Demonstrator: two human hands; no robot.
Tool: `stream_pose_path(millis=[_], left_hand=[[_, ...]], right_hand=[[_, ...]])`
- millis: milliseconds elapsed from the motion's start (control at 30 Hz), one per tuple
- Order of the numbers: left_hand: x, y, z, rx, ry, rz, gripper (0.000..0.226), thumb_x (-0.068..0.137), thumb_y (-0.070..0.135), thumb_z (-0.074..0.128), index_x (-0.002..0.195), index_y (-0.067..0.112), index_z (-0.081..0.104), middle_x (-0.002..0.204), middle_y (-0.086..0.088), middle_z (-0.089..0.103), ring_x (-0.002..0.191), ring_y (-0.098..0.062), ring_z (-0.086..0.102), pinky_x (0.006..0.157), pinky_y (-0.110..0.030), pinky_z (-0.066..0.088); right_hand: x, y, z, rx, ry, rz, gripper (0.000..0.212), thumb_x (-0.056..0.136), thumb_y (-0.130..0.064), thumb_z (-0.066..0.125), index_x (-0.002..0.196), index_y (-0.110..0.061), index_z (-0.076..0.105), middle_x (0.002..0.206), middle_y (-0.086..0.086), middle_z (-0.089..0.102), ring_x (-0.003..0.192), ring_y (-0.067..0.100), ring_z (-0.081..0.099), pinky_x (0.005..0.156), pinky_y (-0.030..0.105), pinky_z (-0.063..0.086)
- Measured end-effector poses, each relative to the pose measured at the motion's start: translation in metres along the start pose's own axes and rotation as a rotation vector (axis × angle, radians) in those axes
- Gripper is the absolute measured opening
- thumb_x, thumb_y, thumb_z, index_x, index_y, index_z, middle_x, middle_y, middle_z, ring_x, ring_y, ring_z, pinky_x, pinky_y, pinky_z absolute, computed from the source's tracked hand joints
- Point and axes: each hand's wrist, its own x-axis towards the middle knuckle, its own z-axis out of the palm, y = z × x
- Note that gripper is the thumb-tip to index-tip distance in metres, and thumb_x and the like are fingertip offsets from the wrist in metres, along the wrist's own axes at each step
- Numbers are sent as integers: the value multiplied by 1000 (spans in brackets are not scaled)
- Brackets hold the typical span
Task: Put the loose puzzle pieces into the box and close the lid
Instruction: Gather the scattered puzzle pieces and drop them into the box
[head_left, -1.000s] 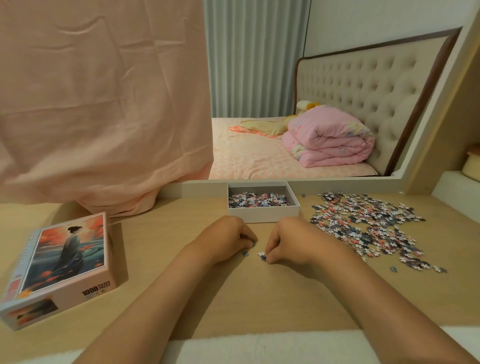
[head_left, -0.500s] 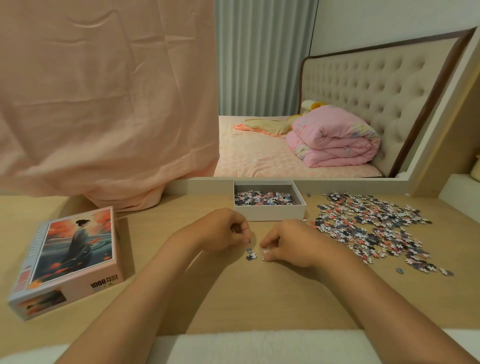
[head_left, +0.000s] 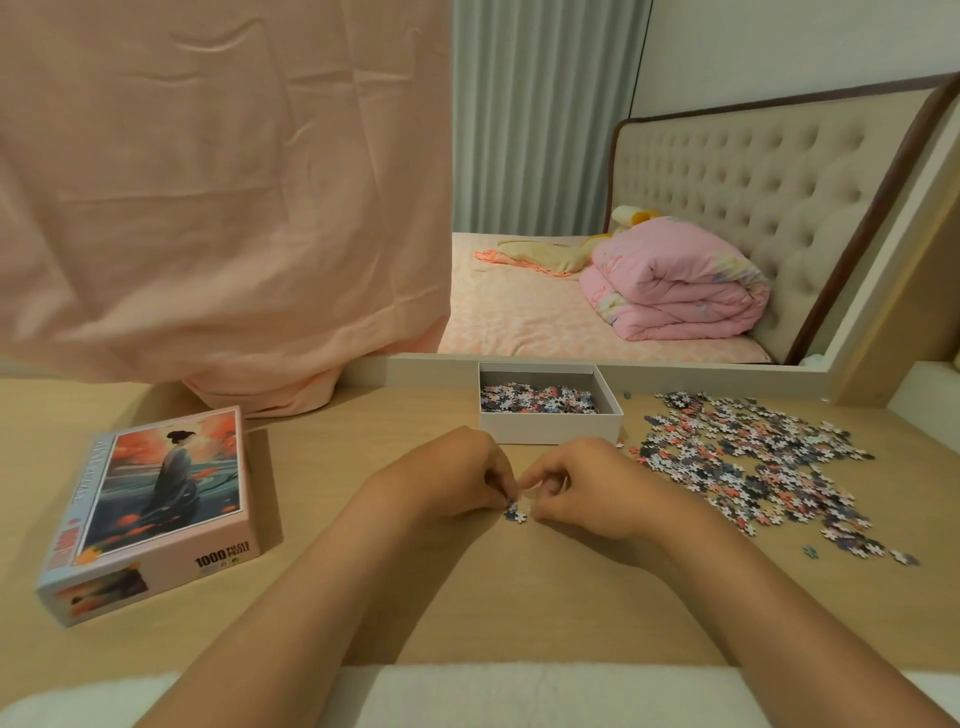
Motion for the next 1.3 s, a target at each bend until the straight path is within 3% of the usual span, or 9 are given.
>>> stream_pose_path(millis=[300,467,567,667,800,967,1133,1200,1300], left_hand=[[-8,-22,-19,-106,13,-109,6,84,18,71,85,24,71,68,15,59,58,4,50,53,-7,35],[-3,-25,-21,-152,141,-79,7,85,20,71,83,26,68,74,12,62,58,5,50,55,-9,36],[8,-23,-21,-222,233,-63,7,85,17,71,83,23,67,75,11,64,56,9,51,57,-9,38],[25,-21,-25,-241,360,-83,3,86,17,69,86,19,68,78,11,64,59,8,50,59,-8,37],[57,-16,-32,-238,449,-114,3,90,18,65,88,20,66,80,8,63,67,1,51,57,-9,34],[90,-14,-27,-113,279,-171,15,93,28,61,98,24,75,93,4,73,85,-14,64,74,-29,50],[94,-20,-19,54,326,-233,15,88,32,64,96,32,77,102,8,74,96,-16,65,80,-30,51],[92,-19,-14,132,408,-172,17,90,34,61,100,34,75,108,7,70,105,-18,59,87,-32,44],[90,-8,-3,157,311,-77,38,93,50,51,128,38,59,136,6,54,128,-21,40,106,-39,31]], right_hand=[[5,-12,10,-136,-42,-34,22,84,-29,76,106,-27,77,92,-13,73,80,1,63,75,19,48],[12,-15,8,-150,-76,-37,7,82,-25,77,87,-29,77,74,-15,65,67,-1,58,58,10,41],[16,-12,0,-116,-95,-15,10,79,-24,78,76,-30,71,68,-12,66,58,-3,57,56,12,41],[31,-6,-27,-11,62,17,10,80,-18,75,74,-26,72,64,-12,67,54,-2,59,55,13,43],[63,7,-64,-57,359,38,9,82,-22,75,76,-28,71,75,-11,66,71,5,60,61,20,43],[85,29,-65,-114,251,119,11,88,-34,69,91,-32,79,90,-9,74,83,10,64,79,32,54],[80,42,-66,-151,329,164,7,82,-36,73,75,-34,74,80,-18,70,82,7,65,79,37,57],[75,46,-63,-166,370,150,10,86,-41,69,87,-34,75,95,-15,69,97,13,63,86,40,53],[70,57,-54,-198,313,190,45,93,-47,59,133,-27,60,140,3,51,132,26,43,108,43,38]])
